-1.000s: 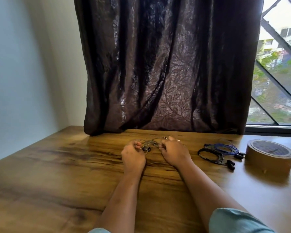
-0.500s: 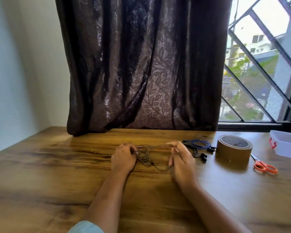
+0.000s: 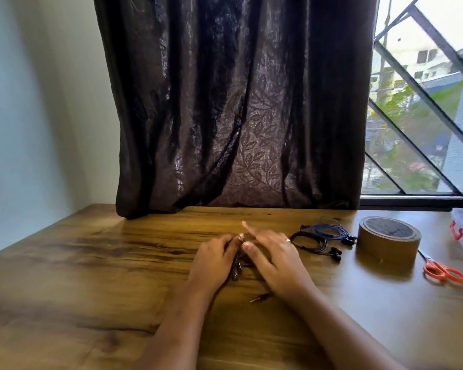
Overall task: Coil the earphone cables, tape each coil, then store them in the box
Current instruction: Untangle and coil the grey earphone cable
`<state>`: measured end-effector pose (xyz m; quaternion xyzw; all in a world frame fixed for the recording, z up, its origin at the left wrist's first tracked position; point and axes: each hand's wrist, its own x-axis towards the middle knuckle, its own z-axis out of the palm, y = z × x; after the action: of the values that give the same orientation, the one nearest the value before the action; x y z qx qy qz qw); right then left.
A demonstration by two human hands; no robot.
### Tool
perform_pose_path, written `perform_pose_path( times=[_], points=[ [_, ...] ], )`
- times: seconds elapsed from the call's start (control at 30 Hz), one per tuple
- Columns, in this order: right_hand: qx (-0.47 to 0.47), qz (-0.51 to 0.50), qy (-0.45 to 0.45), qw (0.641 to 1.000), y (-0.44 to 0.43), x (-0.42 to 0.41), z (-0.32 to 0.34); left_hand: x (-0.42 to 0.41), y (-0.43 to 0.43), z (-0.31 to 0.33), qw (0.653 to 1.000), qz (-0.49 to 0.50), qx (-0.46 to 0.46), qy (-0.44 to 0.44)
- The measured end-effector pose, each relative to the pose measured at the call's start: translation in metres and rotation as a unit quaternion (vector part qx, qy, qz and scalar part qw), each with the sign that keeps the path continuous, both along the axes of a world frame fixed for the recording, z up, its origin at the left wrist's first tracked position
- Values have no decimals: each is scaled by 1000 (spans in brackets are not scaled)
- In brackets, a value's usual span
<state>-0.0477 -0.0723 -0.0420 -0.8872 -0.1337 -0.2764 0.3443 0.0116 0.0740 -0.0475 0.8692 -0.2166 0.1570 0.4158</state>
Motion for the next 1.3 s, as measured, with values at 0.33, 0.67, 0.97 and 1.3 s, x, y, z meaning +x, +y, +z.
perform_pose_path(
  times=[0.33,0.67,0.97,1.3],
  points=[
    [68,-120,52,989,-12,4,-1,7,-8,8,997,4,-82,8],
    [-7,-271,-18,962,-18,6,0,1,-3,20,917,-25,-375,136],
    [154,23,58,986,-10,10,-4,-5,-12,31,854,-124,-465,198],
    [193,36,77,977,-8,10,0,-12,-16,38,847,-202,-425,247]
  ],
)
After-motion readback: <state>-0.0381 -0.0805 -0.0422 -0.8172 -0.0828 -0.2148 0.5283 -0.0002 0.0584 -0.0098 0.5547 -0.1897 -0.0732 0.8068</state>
